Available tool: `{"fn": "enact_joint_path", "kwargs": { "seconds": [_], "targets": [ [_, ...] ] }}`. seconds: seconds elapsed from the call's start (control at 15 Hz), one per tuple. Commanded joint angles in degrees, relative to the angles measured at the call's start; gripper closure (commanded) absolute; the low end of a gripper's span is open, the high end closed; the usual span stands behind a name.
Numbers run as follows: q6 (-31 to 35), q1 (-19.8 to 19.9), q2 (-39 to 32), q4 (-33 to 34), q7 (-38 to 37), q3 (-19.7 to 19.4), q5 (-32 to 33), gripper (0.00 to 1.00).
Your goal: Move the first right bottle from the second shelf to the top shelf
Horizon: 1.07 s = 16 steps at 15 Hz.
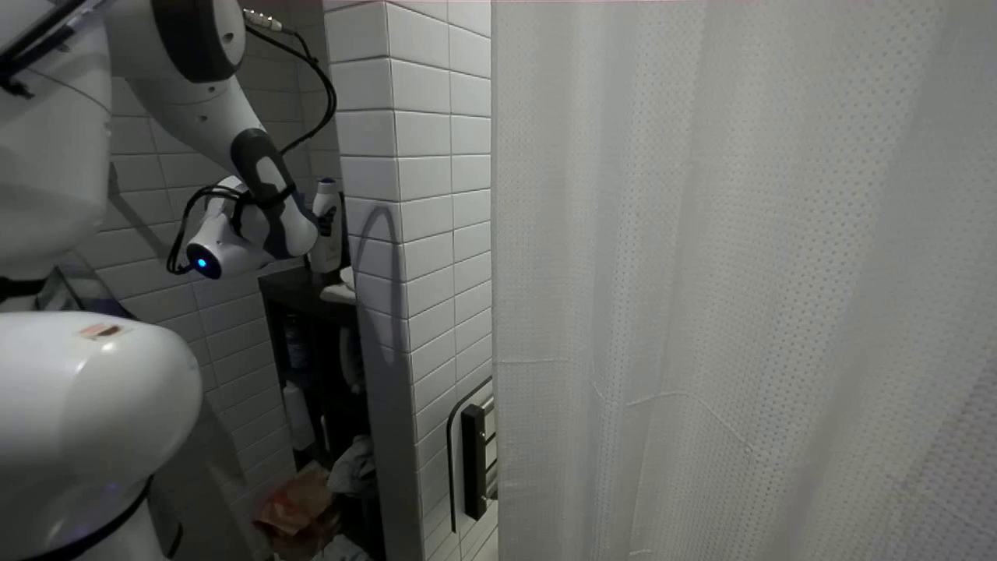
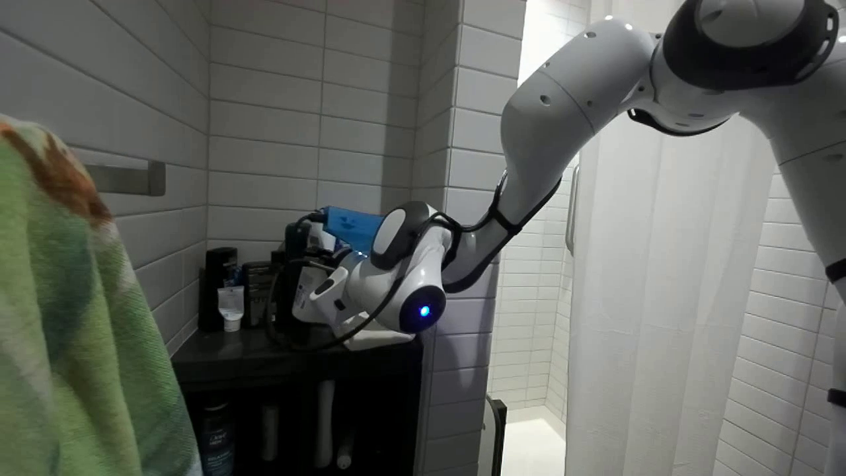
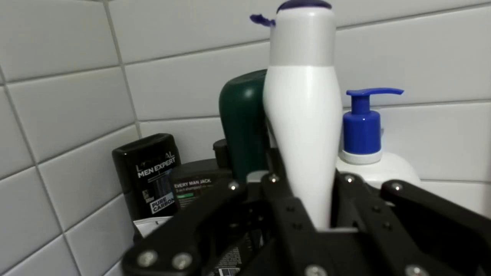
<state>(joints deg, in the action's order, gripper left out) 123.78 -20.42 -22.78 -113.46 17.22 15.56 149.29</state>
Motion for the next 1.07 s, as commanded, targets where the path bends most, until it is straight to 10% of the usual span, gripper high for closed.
{"fn": "enact_joint_path", "kwargs": {
  "seconds": [0.0, 0.27, 0.33, 1.0],
  "targets": [
    [9.36, 0.41, -2.04, 7.01, 2.92, -1.29, -0.84, 0.94],
    [14.99, 0.28, -2.14, 9.00, 3.40, -2.24, -0.74, 0.94],
    [15.81, 0.23, -1.95, 9.02, 3.81, -2.43, -0.75, 0.52],
    [17.33, 0.40, -0.25, 8.10, 6.18, -3.46, -3.27, 0.00]
  ]
}}
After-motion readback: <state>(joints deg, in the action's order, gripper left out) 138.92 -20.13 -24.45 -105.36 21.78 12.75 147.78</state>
